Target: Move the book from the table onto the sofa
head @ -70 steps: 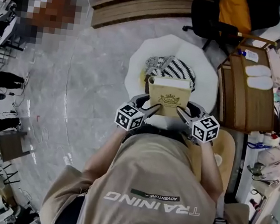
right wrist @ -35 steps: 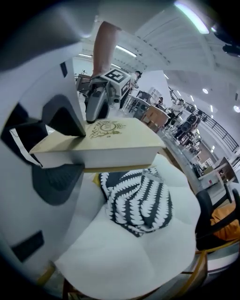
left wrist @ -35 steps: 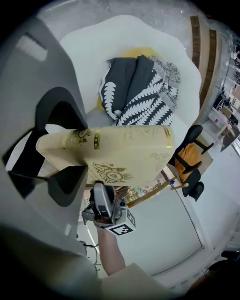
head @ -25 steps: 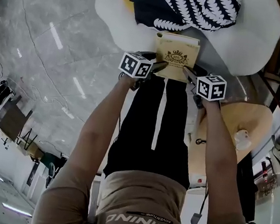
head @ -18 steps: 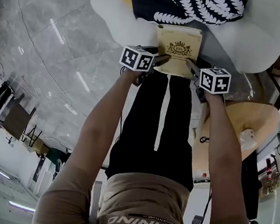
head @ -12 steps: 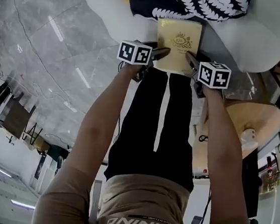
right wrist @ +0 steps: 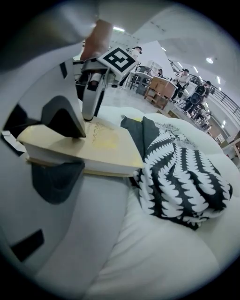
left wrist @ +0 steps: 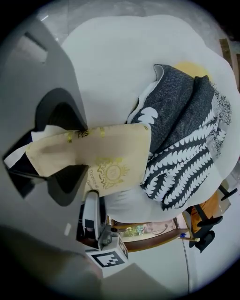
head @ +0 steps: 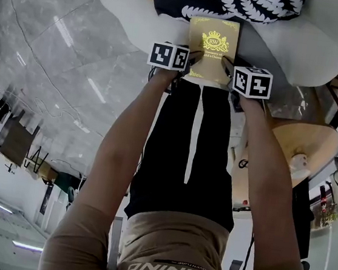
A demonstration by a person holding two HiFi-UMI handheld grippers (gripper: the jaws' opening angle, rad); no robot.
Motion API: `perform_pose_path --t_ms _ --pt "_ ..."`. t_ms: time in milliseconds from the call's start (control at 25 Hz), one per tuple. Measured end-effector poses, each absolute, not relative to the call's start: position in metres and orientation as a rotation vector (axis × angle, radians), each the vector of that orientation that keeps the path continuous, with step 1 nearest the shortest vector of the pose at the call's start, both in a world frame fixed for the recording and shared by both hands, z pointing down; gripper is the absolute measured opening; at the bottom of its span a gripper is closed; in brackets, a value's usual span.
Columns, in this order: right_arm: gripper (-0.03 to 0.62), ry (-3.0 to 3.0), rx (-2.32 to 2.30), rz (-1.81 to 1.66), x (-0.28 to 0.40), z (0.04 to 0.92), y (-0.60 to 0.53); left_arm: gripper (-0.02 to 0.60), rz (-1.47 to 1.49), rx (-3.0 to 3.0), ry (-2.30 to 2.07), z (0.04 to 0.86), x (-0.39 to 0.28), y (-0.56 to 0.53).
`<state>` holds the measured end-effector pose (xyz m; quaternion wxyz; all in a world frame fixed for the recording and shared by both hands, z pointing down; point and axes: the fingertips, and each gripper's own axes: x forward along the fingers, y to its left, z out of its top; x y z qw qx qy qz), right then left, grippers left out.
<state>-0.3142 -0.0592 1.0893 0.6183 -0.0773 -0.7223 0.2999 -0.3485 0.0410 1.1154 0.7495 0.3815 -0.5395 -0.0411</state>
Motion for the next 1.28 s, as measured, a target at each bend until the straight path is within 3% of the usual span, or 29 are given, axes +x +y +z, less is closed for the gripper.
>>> perform_pose_path --t_ms 440,600,760,800,880,1280 --pt "0.165 -1.735 -0.177 0.682 -0.315 1.084 -0.058 0.222 0.079 0.897 -1.336 1.108 -0.354 0.041" --pt "0.122 -1.791 -0.174 0.609 -0.311 1.072 -0.065 0.160 0.110 0.872 -1.457 1.098 -0.356 0.046" --pt "0.094 -1.818 -0.144 0.606 -0.310 1.061 -0.078 0.147 0.052 0.839 -1.521 1.086 -0.358 0.052" --pt "0.070 -1.821 -0.144 0.603 -0.311 1.058 -0.081 0.121 0.062 0.845 -1.550 1.082 -0.361 0.054" --pt "0.029 -1.833 -0.162 0.591 -0.312 1.047 -0.084 0.010 0.097 0.855 -1.608 1.073 -0.368 0.058" --pt "0.005 -1.780 -0.290 0.542 -0.288 0.991 -0.067 0.006 0.115 0.909 -1.596 1.010 -0.347 0.082"
